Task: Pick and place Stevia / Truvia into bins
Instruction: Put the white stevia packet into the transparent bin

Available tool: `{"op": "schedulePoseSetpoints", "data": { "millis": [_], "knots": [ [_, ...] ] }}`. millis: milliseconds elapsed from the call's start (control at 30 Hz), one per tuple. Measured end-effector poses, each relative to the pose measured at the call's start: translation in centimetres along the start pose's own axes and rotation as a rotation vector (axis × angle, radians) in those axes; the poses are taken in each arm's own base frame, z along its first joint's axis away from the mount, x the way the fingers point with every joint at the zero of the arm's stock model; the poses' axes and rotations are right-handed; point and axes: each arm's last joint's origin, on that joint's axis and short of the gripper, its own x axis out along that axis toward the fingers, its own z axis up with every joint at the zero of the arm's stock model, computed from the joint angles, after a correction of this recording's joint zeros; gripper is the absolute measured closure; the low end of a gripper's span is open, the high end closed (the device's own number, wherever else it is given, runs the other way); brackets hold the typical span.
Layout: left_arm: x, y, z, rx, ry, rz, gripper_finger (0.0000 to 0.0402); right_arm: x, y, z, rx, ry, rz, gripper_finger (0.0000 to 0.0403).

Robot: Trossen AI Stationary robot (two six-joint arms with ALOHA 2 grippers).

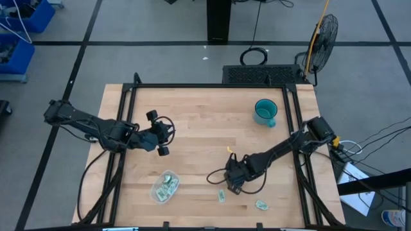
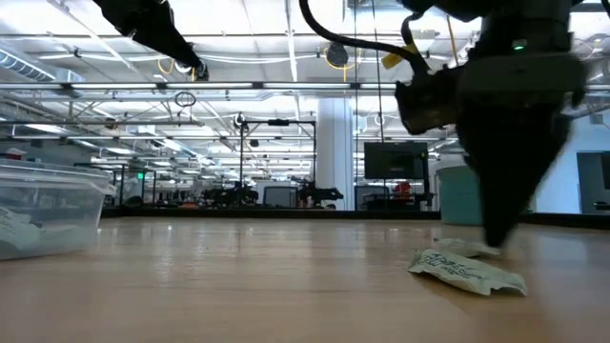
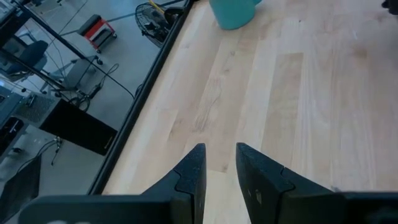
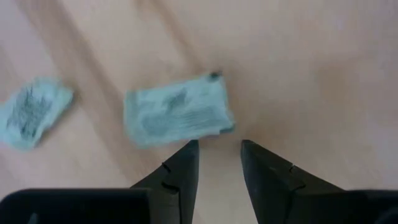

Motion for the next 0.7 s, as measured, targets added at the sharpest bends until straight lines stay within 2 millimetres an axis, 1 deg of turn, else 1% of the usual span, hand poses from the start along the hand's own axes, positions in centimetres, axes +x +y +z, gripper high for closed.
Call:
{"op": "schedulePoseSetpoints", "data": {
  "millis": [167, 367, 533, 700],
  "knots": [
    [0.0, 0.0, 0.0, -0.001, 0.000, 0.000, 0.0307, -1.8, -0.6, 0.9, 0.006, -0.093, 0.008, 0.0286],
    [0.0, 0.0, 0.0, 0.000, 0.000, -0.001, 0.0307, -1.9, -1.0, 1.5, -0.011, -0.103, 0.003, 0.0286],
    [0.0, 0.0, 0.0, 0.000, 0.000, -0.001, 0.0307, -0.8, -1.6, 2.1, 0.029, -0.143, 0.064, 0.0286],
    [0.0, 0.0, 0.0, 0.001, 0.001, -0.001, 0.0307, 0.7, -2.4, 1.7, 0.106, -0.119, 0.172, 0.0286]
  ]
}}
